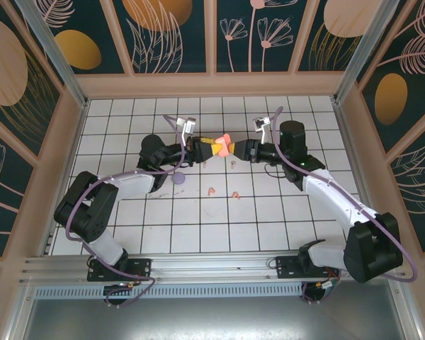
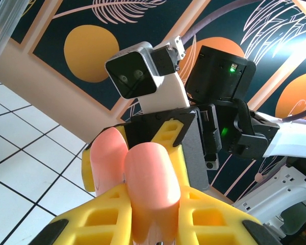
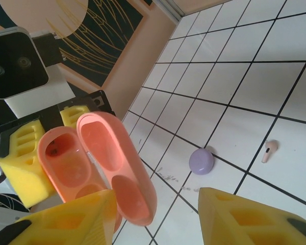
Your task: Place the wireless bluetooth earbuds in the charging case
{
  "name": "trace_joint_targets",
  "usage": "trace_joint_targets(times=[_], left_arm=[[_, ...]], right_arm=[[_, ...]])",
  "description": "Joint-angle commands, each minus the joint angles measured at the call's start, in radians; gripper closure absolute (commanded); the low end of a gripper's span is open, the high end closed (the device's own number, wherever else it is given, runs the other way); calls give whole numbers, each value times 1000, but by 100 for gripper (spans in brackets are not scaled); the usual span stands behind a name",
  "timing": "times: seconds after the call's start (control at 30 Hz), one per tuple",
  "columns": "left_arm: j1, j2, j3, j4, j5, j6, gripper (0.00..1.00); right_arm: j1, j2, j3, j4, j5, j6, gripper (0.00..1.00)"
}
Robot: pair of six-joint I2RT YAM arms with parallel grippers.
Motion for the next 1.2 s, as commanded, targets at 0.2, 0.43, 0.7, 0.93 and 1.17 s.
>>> trace_joint_targets(times=[0.2, 0.43, 0.7, 0.93, 1.17], left_arm=[[-8, -29, 1, 55, -5, -2, 100], [-10, -27, 1, 64, -17, -3, 100], [-12, -21, -4, 67, -41, -10, 83], [-12, -57, -30, -32, -137, 80, 37], [-6, -167, -5, -349, -206, 313, 27]], right_arm=[[21, 20, 35, 81, -50, 28, 61], [33, 20, 32, 87, -54, 31, 72], [33, 17, 44, 66, -19, 26, 92], [27, 13, 75, -22, 38, -20, 99], [-15, -9, 108, -170, 90, -104, 99]])
